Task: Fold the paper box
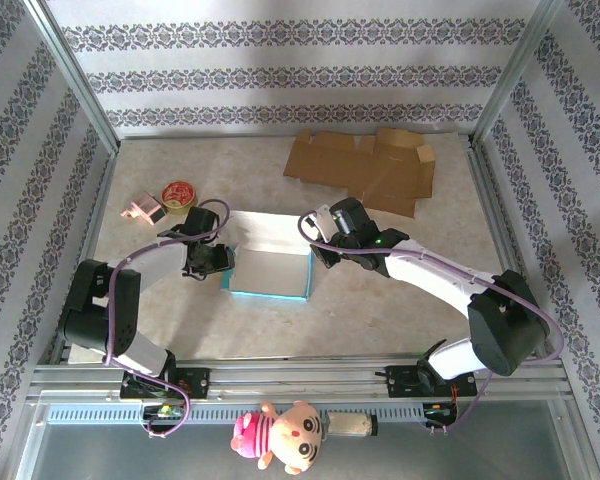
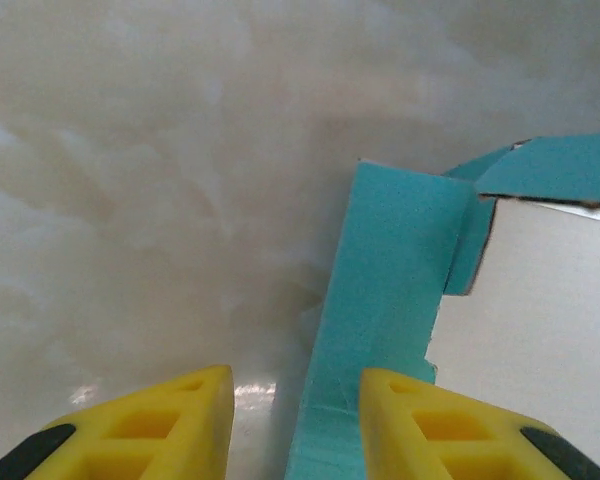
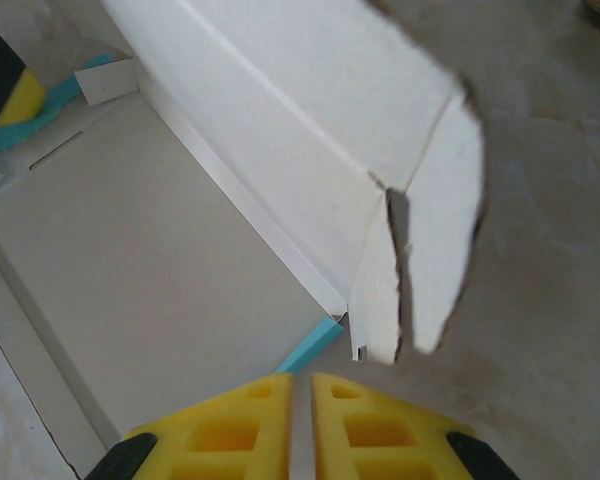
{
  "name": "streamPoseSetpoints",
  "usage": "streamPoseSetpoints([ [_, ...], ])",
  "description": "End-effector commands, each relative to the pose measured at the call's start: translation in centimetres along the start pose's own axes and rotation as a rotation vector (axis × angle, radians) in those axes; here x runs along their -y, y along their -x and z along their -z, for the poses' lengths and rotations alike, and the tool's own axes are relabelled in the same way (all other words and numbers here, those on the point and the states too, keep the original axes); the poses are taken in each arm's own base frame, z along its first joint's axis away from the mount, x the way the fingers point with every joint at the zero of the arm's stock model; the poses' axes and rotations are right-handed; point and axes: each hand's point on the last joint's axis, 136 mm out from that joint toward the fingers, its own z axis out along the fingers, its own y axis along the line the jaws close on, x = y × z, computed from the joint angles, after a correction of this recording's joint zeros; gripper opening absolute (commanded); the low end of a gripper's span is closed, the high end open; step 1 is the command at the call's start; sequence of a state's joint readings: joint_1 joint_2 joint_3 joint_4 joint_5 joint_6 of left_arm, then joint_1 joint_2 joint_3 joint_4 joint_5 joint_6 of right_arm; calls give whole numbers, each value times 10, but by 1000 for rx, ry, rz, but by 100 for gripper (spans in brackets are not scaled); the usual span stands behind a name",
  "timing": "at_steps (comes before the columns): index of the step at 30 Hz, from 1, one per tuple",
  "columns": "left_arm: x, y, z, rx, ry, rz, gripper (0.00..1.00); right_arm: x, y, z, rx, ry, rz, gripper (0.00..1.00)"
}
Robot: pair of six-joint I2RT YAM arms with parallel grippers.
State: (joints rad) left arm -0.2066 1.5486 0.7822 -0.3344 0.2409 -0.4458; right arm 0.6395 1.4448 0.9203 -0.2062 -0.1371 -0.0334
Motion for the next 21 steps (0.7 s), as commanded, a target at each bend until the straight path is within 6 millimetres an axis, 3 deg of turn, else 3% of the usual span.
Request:
streamPoseSetpoints([
  [1,13,1,-10,-10,-117,16,35,-5,-2,-1,-6,20,17,14],
  [14,61,-7,-20,-59,-501,106,26,-7,-3,-6,-14,22,9,14],
  [21,80,1,2,-7,-654,134,29,-6,-2,-5,-13,15,22,14],
])
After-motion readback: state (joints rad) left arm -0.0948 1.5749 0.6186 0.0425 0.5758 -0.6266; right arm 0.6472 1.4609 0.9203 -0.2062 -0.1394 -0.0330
